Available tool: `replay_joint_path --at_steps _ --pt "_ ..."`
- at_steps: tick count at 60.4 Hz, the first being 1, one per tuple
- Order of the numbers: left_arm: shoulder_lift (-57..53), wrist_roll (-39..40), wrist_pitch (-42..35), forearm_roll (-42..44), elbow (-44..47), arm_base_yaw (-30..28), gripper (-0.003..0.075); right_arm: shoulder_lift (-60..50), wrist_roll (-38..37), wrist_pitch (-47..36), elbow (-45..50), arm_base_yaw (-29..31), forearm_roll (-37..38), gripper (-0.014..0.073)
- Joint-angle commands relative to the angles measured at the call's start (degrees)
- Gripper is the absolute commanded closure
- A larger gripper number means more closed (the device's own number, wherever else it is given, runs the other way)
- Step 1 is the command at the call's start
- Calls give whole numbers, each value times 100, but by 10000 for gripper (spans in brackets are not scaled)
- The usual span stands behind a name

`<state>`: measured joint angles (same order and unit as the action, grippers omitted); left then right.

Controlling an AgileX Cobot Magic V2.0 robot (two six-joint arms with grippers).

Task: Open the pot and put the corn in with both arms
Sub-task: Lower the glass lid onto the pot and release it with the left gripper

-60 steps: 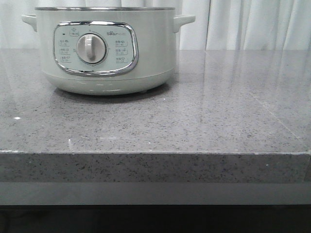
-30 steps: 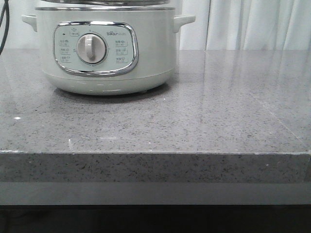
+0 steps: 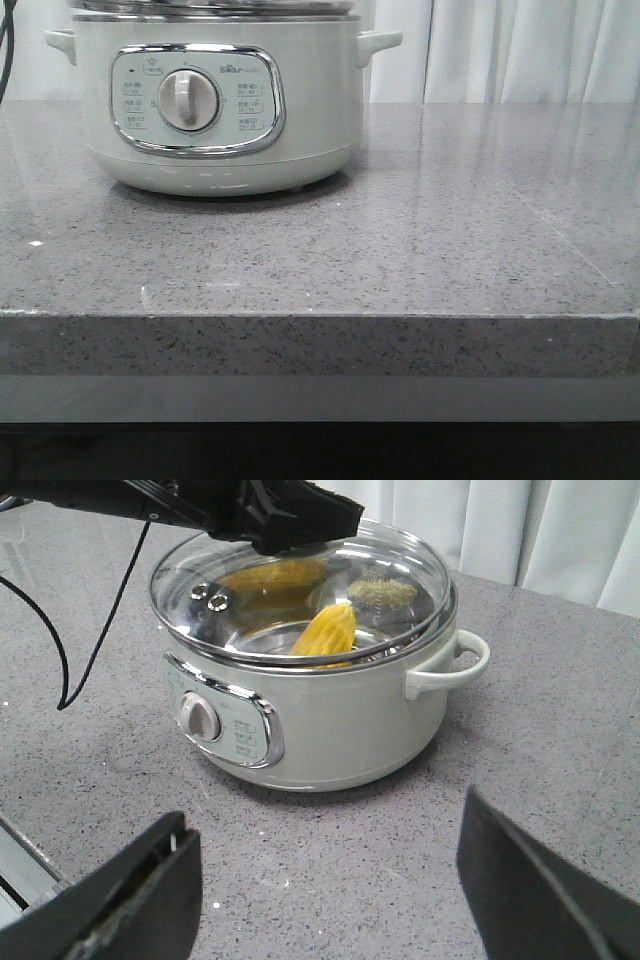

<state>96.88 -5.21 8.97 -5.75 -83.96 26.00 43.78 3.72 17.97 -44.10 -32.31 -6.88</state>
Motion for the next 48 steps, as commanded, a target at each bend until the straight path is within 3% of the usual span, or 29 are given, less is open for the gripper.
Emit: replay_joint_path --at_steps 1,48 --pt "-312 21 -609 -77 -279 43 532 -48 20 -496 -146 -1 -6 43" --pt "-108 21 -701 -420 -279 43 532 -48 20 -496 -146 -1 -6 43"
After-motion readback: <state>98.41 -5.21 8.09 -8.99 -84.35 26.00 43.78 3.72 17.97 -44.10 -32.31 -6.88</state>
